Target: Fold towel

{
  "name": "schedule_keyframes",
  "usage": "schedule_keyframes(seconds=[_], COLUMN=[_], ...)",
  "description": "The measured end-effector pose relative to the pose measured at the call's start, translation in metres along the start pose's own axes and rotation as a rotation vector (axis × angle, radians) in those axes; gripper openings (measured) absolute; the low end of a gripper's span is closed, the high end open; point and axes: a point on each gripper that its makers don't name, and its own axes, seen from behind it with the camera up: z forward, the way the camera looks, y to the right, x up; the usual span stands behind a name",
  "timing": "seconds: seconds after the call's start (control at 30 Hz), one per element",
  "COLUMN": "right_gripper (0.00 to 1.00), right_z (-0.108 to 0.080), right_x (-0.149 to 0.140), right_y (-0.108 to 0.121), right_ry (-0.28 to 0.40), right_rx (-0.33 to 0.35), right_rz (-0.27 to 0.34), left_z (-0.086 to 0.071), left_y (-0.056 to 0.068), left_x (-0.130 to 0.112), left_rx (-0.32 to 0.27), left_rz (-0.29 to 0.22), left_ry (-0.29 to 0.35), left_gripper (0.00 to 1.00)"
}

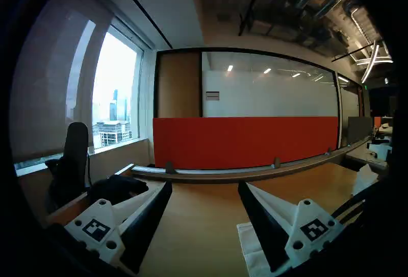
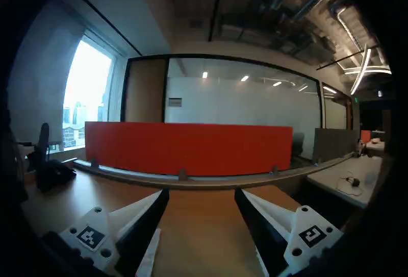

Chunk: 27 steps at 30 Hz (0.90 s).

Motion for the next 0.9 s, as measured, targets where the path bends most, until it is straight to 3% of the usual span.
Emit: schedule_keyframes(seconds=[0.17, 0.4, 0.77, 0.9], right_gripper=[0.99, 0.99, 0.99, 1.00], right_z=[-0.003, -0.004, -0.019, -0.023], right_x=[0.022, 0.035, 0.027, 0.022], right_y=[0.000, -0.005, -0.047, -0.060], right_ry=[-0.008, -0.032, -0.120, -0.146], right_rx=[0.005, 0.044, 0.243, 0.303], right_rz=[-0.005, -0.029, -0.091, -0.113], left_z=[-0.005, -0.008, -0.019, -0.024], left_y=[0.001, 0.014, 0.054, 0.062], left_x=[0.024, 0.031, 0.017, 0.009], left_rx=[-0.011, -0.060, -0.234, -0.287], left_rz=[0.012, 0.040, 0.100, 0.127], left_ry=[-0.022, -0.068, -0.173, -0.206], left_gripper=[0.96, 0.96, 0.96, 0.96])
